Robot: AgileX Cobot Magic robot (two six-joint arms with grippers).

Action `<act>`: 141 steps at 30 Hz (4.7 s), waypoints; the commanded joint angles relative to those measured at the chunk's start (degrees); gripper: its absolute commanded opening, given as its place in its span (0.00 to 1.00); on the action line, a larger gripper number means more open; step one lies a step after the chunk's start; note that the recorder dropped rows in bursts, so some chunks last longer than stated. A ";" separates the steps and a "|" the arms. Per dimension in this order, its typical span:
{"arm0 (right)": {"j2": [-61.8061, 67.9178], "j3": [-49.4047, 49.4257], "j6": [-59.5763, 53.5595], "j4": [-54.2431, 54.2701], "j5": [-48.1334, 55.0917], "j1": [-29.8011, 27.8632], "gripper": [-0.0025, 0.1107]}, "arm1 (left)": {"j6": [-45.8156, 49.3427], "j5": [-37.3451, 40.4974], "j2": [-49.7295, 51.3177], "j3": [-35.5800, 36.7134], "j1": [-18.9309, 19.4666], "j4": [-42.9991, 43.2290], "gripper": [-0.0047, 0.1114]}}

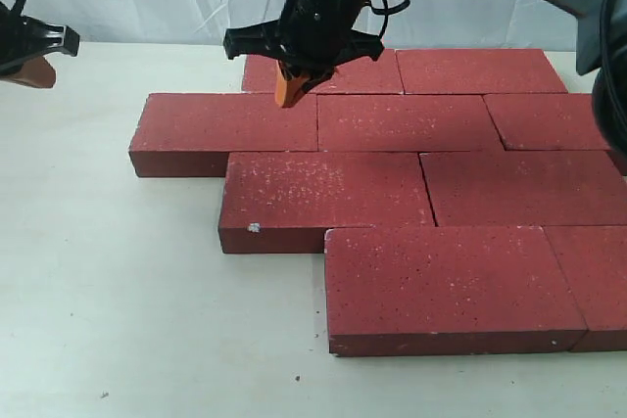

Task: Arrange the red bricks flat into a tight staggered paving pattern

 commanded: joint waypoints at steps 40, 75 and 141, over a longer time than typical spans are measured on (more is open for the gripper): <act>-32.40 40.71 -0.78 -7.51 -12.26 -28.38 0.02 | 0.06 -0.34 -1.42 0.20 -0.21 0.47 0.04; -87.27 85.02 -0.78 -11.99 -31.19 -28.51 0.02 | 0.06 -3.99 -1.42 0.20 -0.21 0.47 0.04; -126.46 93.40 -3.16 -15.03 -38.64 -28.11 0.02 | 0.06 -3.99 -1.42 0.20 -0.21 0.47 0.04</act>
